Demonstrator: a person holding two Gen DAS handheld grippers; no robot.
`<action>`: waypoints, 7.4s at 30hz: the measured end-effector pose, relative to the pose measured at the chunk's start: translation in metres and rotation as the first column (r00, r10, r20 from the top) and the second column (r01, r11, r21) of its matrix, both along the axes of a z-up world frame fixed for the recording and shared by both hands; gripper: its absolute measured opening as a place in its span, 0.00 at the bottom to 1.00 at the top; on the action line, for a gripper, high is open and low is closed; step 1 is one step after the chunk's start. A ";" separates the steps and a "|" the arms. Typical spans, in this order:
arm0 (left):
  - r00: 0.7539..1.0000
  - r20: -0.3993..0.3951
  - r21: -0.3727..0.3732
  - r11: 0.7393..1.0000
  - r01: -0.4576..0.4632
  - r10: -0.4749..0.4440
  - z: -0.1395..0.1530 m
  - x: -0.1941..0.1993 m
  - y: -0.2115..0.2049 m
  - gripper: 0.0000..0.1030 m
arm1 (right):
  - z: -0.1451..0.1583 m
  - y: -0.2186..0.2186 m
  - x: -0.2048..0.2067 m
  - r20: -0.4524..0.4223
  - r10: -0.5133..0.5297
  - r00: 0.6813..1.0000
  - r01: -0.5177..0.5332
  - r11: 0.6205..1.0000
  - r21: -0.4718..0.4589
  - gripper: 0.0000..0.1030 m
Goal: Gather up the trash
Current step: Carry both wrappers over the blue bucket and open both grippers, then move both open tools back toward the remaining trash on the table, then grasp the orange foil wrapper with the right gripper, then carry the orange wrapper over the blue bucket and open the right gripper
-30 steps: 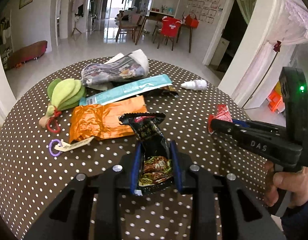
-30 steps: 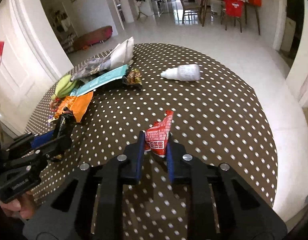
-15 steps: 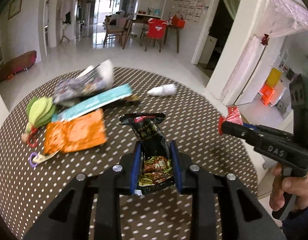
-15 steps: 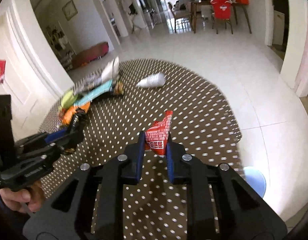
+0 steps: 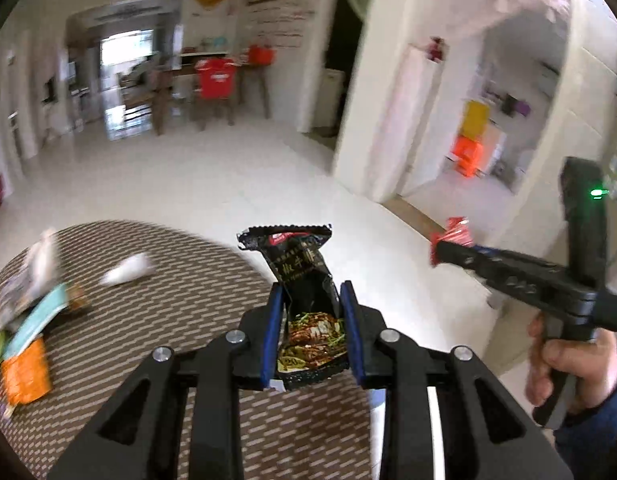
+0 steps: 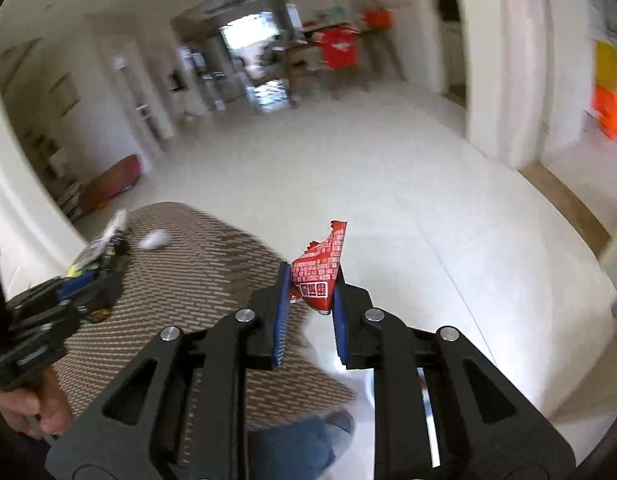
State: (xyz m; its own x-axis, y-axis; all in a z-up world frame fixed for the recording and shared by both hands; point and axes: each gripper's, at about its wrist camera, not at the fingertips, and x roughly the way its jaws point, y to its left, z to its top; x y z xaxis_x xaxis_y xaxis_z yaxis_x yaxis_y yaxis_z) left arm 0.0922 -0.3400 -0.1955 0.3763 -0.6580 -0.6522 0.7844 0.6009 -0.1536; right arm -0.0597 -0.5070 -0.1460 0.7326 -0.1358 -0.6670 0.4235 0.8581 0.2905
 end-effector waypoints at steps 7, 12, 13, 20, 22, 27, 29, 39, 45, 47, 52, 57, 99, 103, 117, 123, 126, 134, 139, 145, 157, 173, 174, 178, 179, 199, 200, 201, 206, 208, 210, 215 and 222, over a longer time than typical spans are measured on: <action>0.984 -0.107 0.056 0.987 0.150 -0.144 -0.043 -0.022 -0.085 0.27 | -0.055 -0.050 -0.027 -0.094 -0.109 0.990 0.117 0.989 0.085 0.19; 0.968 -0.178 0.119 0.973 0.200 -0.177 -0.078 -0.025 -0.129 0.27 | -0.086 -0.078 -0.035 -0.144 -0.139 0.980 0.160 0.977 0.141 0.19; 0.964 -0.195 0.131 0.969 0.210 -0.182 -0.085 -0.024 -0.137 0.27 | -0.091 -0.082 -0.035 -0.153 -0.144 0.978 0.167 0.974 0.155 0.19; 0.935 -0.287 0.198 0.943 0.269 -0.206 -0.128 -0.019 -0.188 0.36 | -0.130 -0.116 -0.043 -0.186 -0.155 0.970 0.207 0.929 0.307 0.25; 0.943 -0.271 0.250 0.932 0.261 -0.191 -0.136 -0.018 -0.198 0.75 | -0.134 -0.123 -0.048 -0.180 -0.190 0.965 0.243 0.909 0.338 0.79; 0.965 -0.215 0.247 0.947 0.203 -0.151 -0.128 -0.011 -0.191 0.91 | -0.146 -0.133 -0.063 -0.195 -0.253 0.948 0.310 0.875 0.371 0.94; 0.970 -0.201 0.241 0.953 0.186 -0.138 -0.124 -0.010 -0.181 0.91 | -0.145 -0.131 -0.064 -0.204 -0.263 0.943 0.322 0.875 0.361 0.94; 0.981 -0.159 0.197 0.970 0.139 -0.108 -0.092 -0.013 -0.147 0.91 | -0.122 -0.112 -0.066 -0.212 -0.303 0.929 0.354 0.895 0.273 0.94; 0.988 -0.106 0.144 0.981 0.127 -0.112 -0.058 -0.024 -0.118 0.91 | -0.085 -0.094 -0.057 -0.170 -0.300 0.939 0.333 0.916 0.225 0.94; 0.990 -0.084 0.125 0.985 0.121 -0.111 -0.045 -0.029 -0.108 0.91 | -0.072 -0.086 -0.052 -0.149 -0.289 0.946 0.315 0.927 0.202 0.94; 0.997 -0.019 0.073 0.994 0.080 -0.079 -0.011 -0.029 -0.071 0.91 | -0.038 -0.062 -0.029 -0.099 -0.238 0.966 0.251 0.956 0.150 0.94; 0.998 0.060 0.031 1.000 -0.002 0.000 0.016 -0.022 -0.020 0.91 | -0.003 -0.021 0.001 -0.047 -0.156 0.987 0.160 0.982 0.099 0.94; 0.909 0.062 0.262 0.872 -0.413 0.412 -0.060 0.105 0.332 0.49 | -0.005 0.307 0.182 -0.103 0.495 0.863 -0.495 0.869 0.027 0.94; 0.905 0.022 0.238 0.876 -0.418 0.426 -0.062 0.102 0.338 0.10 | -0.012 0.326 0.197 -0.101 0.532 0.841 -0.529 0.847 0.053 0.94; 0.801 -0.037 0.150 0.796 -0.586 0.597 -0.055 0.068 0.400 0.03 | -0.053 0.413 0.265 -0.166 0.602 0.781 -0.597 0.798 0.087 0.94; 0.765 -0.055 0.118 0.765 -0.633 0.642 -0.050 0.062 0.415 0.03 | -0.055 0.429 0.260 -0.146 0.600 0.786 -0.609 0.793 -0.018 0.73; 0.758 -0.063 0.105 0.760 -0.642 0.649 -0.046 0.057 0.418 0.03 | -0.047 0.429 0.251 -0.125 0.625 0.770 -0.632 0.775 -0.018 0.36; 0.756 -0.069 0.065 0.759 -0.647 0.651 -0.038 0.055 0.415 0.03 | -0.055 0.391 0.239 -0.111 0.643 0.758 -0.639 0.766 0.078 0.03; 0.750 -0.068 0.041 0.753 -0.657 0.658 -0.031 0.052 0.418 0.03 | -0.043 0.389 0.228 -0.105 0.634 0.766 -0.634 0.772 0.039 0.59; 0.734 -0.051 0.029 0.736 -0.676 0.677 -0.023 0.046 0.431 0.03 | -0.019 0.424 0.227 -0.064 0.673 0.737 -0.676 0.733 -0.071 0.82; 0.695 -0.043 0.027 0.696 -0.717 0.718 -0.017 0.036 0.455 0.03 | -0.057 0.459 0.244 -0.199 0.716 0.670 -0.742 0.659 -0.127 0.35; 0.821 0.007 -0.036 0.821 -0.570 0.571 0.021 0.039 0.365 0.03 | 0.008 0.292 0.163 0.083 0.612 0.786 -0.614 0.789 0.001 0.35; 0.830 0.009 -0.040 0.830 -0.556 0.557 0.024 0.040 0.356 0.03 | 0.013 0.278 0.156 0.093 0.593 0.799 -0.596 0.803 -0.007 0.35; 0.878 0.038 -0.045 0.878 -0.476 0.477 0.036 0.040 0.306 0.03 | 0.025 0.228 0.129 0.129 0.502 0.855 -0.504 0.863 -0.020 0.35; 0.889 0.043 -0.047 0.890 -0.455 0.456 0.039 0.040 0.293 0.03 | 0.029 0.210 0.120 0.139 0.467 0.873 -0.469 0.883 -0.023 0.35; 0.998 -0.012 -0.019 0.998 0.057 -0.057 0.017 -0.015 -0.010 0.03 | -0.031 -0.052 -0.058 0.056 -0.086 0.995 0.081 0.992 0.098 0.35; 0.997 -0.021 -0.011 0.997 0.073 -0.074 0.012 -0.018 -0.020 0.03 | -0.037 -0.060 -0.064 0.044 -0.100 0.994 0.095 0.989 0.109 0.35; 0.995 -0.030 -0.001 0.996 0.091 -0.091 0.006 -0.022 -0.032 0.03 | -0.043 -0.065 -0.068 0.035 -0.109 0.993 0.104 0.987 0.121 0.35; 0.985 -0.082 0.052 0.986 0.158 -0.154 -0.021 -0.031 -0.076 0.03 | -0.066 -0.089 -0.083 0.000 -0.135 0.991 0.133 0.974 0.185 0.35; 0.979 -0.106 0.092 0.979 0.182 -0.172 -0.037 -0.034 -0.094 0.03 | -0.074 -0.092 -0.073 -0.013 -0.142 0.990 0.141 0.967 0.210 0.35; 0.974 -0.138 0.128 0.972 0.196 -0.179 -0.054 -0.035 -0.110 0.03 | -0.086 -0.097 -0.075 -0.027 -0.156 0.987 0.157 0.956 0.246 0.35; 0.961 -0.202 0.186 0.956 0.228 -0.190 -0.090 -0.026 -0.139 0.03 | -0.108 -0.112 -0.060 -0.060 -0.164 0.985 0.175 0.928 0.329 0.35; 0.966 -0.198 0.264 0.941 0.214 -0.165 -0.113 -0.022 -0.167 0.86 | -0.133 -0.130 -0.064 -0.125 -0.228 0.966 0.260 0.874 0.411 0.81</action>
State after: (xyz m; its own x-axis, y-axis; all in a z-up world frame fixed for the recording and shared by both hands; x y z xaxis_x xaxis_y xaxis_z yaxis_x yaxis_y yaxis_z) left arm 0.0699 -0.5070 -0.3083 0.1292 -0.4870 -0.8638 0.8647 0.4817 -0.1422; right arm -0.1233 -0.6371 -0.2794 0.6616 0.0003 -0.7499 0.6365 0.5286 0.5617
